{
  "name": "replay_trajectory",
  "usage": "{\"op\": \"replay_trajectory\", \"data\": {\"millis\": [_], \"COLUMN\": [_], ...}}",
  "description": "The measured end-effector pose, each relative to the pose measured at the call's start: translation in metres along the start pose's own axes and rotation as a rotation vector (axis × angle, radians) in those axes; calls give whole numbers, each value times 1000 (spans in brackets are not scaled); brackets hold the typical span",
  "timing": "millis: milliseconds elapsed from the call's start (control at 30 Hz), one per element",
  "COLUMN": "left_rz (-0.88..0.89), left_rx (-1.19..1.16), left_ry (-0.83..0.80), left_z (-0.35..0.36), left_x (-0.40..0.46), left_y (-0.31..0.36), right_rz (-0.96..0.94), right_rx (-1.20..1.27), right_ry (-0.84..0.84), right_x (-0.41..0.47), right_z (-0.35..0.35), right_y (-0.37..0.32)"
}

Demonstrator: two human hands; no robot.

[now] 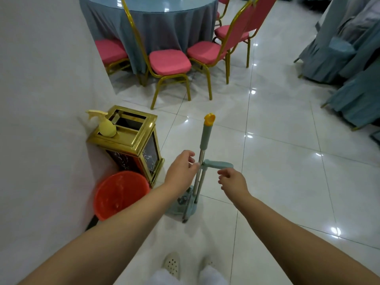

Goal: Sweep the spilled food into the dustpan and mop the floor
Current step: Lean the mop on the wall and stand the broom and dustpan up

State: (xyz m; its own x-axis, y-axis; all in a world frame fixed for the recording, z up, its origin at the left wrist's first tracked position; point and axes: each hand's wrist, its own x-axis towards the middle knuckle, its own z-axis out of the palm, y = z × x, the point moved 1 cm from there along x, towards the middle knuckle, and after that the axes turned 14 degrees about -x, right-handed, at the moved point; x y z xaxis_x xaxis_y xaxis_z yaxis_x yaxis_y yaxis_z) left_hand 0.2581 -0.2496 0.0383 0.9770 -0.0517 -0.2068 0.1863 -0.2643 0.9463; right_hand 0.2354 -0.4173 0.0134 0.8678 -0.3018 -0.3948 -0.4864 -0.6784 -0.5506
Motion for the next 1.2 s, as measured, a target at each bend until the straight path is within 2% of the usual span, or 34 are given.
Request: {"op": "replay_trajectory", "data": {"millis": [167, 333, 433, 600, 833, 1200], "left_rz": [-33, -24, -1, 53, 111, 83], "left_rx": [-36, -113, -85, 25, 128, 12], "left_ry": [30, 72, 117, 103, 155, 340], "left_z": [20, 40, 51, 64, 61, -11], "left_x": [25, 40, 43, 37, 1, -70], "left_y": [9, 18, 19, 19, 9, -24], "right_rz": [-96, -248, -265, -246, -328, -570], "right_rx": [-232, -450, -537, -547, -521, -702], "right_ry": [57, -25, -97, -236, -389, -529], "right_x": [44, 84, 103, 115, 107, 46], "right_z": [-5, -9, -10, -10, -15, 36], "right_y": [16, 25, 34, 48, 45, -9]}}
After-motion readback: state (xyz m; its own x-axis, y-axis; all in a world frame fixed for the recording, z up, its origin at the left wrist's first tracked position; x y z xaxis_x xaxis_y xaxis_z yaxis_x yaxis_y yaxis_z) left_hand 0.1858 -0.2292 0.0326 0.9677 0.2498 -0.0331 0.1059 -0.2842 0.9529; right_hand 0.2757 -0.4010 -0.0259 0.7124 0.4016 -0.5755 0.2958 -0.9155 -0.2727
